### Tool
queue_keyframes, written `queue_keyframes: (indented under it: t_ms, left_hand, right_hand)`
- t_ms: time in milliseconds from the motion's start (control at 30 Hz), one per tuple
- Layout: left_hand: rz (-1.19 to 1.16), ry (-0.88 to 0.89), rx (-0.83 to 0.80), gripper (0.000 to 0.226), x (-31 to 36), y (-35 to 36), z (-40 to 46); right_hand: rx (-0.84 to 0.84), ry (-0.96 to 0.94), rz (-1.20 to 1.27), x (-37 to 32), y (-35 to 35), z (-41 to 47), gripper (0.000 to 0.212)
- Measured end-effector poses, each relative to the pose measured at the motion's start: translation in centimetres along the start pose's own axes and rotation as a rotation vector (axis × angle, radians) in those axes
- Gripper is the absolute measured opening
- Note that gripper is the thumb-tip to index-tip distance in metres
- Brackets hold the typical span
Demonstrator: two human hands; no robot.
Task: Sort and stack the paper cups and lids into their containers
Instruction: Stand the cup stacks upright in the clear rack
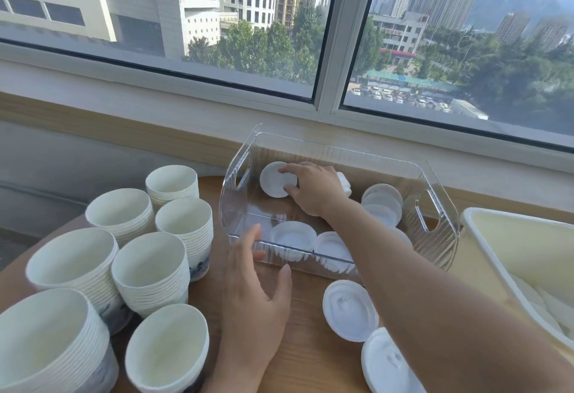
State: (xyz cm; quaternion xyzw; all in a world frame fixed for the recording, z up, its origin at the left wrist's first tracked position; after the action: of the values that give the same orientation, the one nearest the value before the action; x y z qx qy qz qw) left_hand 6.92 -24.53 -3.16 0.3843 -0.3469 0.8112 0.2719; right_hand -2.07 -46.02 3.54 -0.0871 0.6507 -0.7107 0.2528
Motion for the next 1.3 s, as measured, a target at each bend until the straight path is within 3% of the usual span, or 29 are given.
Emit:
queue_keyframes:
  t_ms: [233, 433, 633, 767, 900, 967, 1033, 1167, 1300]
  left_hand:
    - [0.014, -0.003, -0.001, 0.073, 0.1, -0.1, 0.2]
    - [0.02, -0.001, -0.011, 0.072, 0.1, -0.1, 0.1]
    - [0.003, -0.037, -0.028, 0.069, 0.3, -0.2, 0.1]
    - [0.005, -0.042, -0.04, 0.069, 0.3, -0.1, 0.1]
    - [-0.002, -0.031, -0.045, 0.07, 0.5, -0.1, 0.0]
    - [-0.009, -0.035, -0.044, 0.071, 0.6, -0.1, 0.0]
    - [-0.007, -0.036, -0.037, 0.071, 0.4, -0.1, 0.1]
    - [-0.002, -0.017, -0.027, 0.07, 0.2, 0.0, 0.1]
    - [-0.002, 0.0, -0.019, 0.07, 0.2, -0.1, 0.1]
  right_hand:
    - [-0.045, -0.011, -0.189, -1.0, 1.1, 1.6, 0.033]
    - [0.099, 0.02, -0.043, 0.6, -1.1, -1.6, 0.026]
    - [0.303, 0.204, 0.088, 5.5, -6.6, -8.3, 0.031]
    - [0.293, 0.326, -0.001, 7.6, -7.8, -12.1, 0.036]
    - [0.306, 0.193, -0.098, 6.0, -7.3, -13.4, 0.034]
    - [0.23, 0.06, 0.048, 4.3, -6.3, -12.5, 0.029]
    - [0.026, 0.035, 0.197, 2.9, -4.1, -11.2, 0.025]
    - [-0.275, 0.067, 0.163, 1.3, -0.1, -9.8, 0.028]
    - [-0.242, 0.134, 0.251, 1.7, 0.6, -9.3, 0.028]
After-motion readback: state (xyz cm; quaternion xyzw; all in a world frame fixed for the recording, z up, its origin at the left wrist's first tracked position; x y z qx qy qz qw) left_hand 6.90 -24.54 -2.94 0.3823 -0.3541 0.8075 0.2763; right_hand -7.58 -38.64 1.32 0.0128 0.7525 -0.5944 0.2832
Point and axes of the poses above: each hand's wrist, its own z-axis towards the middle knuckle, its own y-axis out of the palm, x = y × z, the point moved 6 cm from there along z, towards the middle knuckle, and after that the axes turned 4 degrees about z, right-handed, at the moved point
